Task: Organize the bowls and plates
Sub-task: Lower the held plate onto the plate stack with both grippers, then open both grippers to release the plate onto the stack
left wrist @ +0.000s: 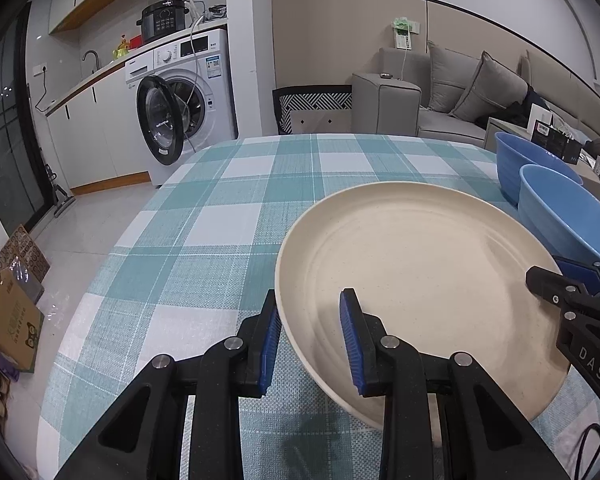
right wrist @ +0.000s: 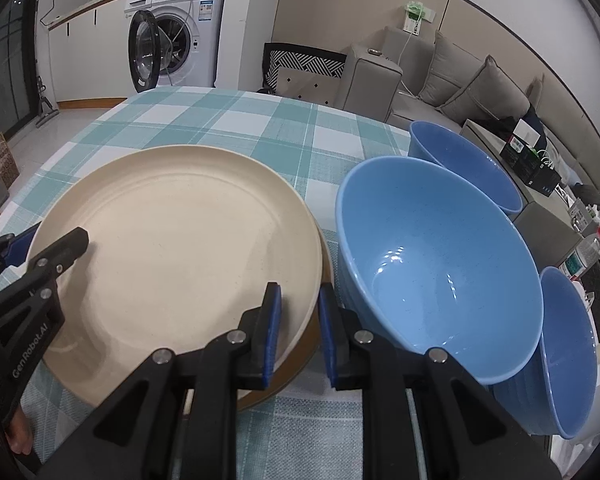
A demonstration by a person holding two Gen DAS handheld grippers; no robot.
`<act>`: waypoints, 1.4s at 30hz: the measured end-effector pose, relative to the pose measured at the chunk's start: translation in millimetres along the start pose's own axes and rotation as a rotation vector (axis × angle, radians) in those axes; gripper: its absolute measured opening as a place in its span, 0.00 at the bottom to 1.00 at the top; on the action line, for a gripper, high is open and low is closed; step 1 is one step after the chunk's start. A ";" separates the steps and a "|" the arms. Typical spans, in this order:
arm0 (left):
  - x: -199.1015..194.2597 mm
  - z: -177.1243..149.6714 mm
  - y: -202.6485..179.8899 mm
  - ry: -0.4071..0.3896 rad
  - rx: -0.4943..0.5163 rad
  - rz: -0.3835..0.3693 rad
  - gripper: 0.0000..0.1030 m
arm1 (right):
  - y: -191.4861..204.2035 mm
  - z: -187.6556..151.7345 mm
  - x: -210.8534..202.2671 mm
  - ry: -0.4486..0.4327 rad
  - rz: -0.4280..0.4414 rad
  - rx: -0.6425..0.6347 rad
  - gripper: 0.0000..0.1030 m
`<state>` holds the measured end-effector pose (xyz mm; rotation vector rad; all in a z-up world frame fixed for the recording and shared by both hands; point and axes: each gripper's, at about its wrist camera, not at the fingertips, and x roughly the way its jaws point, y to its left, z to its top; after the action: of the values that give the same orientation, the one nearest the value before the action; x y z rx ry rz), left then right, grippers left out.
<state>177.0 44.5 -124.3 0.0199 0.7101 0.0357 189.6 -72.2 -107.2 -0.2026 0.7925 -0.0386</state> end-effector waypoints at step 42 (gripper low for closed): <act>12.2 0.5 -10.4 0.071 0.030 -0.030 0.45 | 3.3 -16.8 10.7 -0.016 -0.093 -0.025 0.23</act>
<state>186.9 34.6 -132.2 0.0371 0.7813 -0.0031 185.1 -72.9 -126.9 -0.2631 0.7678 -0.1150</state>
